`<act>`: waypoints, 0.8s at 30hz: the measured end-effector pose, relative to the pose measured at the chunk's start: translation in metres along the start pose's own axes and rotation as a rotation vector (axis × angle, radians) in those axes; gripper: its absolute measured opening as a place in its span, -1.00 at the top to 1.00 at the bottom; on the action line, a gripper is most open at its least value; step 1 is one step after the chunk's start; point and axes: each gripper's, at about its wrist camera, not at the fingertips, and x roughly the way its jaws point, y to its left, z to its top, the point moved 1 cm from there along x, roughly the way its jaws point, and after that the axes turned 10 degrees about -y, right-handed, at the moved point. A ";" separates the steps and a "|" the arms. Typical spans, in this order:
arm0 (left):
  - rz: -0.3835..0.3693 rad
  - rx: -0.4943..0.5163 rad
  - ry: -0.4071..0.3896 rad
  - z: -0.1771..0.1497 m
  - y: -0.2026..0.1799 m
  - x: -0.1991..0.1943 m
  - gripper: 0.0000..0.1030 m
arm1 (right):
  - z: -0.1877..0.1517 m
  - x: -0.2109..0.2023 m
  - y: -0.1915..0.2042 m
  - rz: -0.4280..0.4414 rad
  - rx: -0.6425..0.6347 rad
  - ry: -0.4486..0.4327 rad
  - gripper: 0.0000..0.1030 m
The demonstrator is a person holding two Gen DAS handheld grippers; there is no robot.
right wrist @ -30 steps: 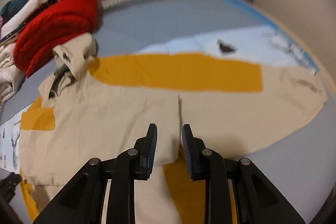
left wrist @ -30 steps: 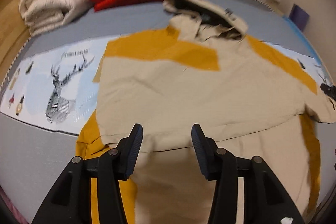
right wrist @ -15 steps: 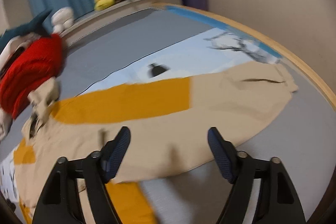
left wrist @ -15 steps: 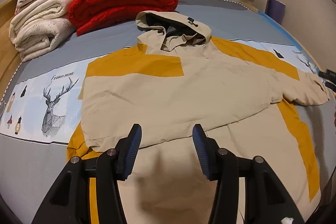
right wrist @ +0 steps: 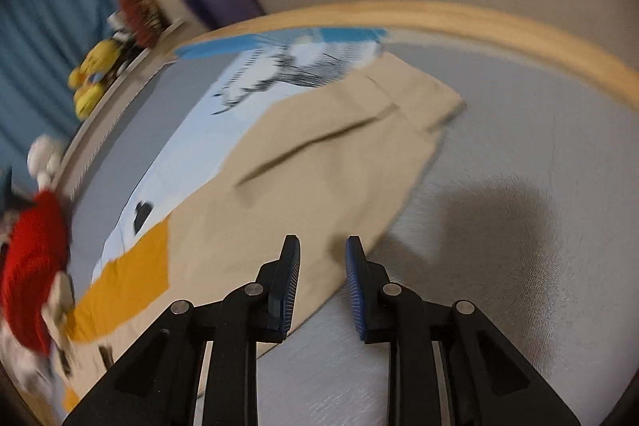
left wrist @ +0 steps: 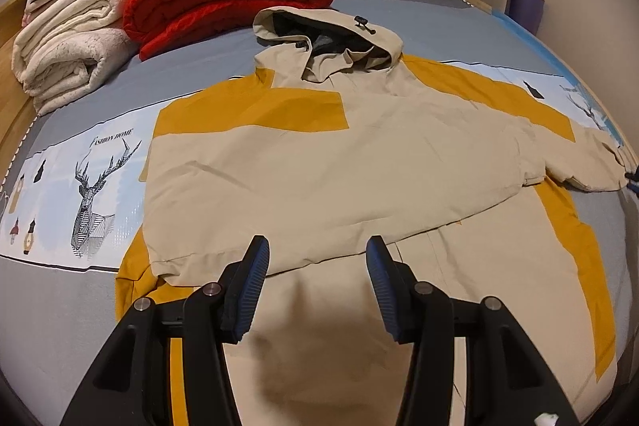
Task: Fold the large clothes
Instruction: 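Grasp the other sleeve cuff with the right tool and lift it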
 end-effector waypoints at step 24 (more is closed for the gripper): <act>-0.018 -0.008 -0.003 0.000 -0.001 0.009 0.09 | 0.008 0.036 -0.043 0.070 0.282 -0.099 0.77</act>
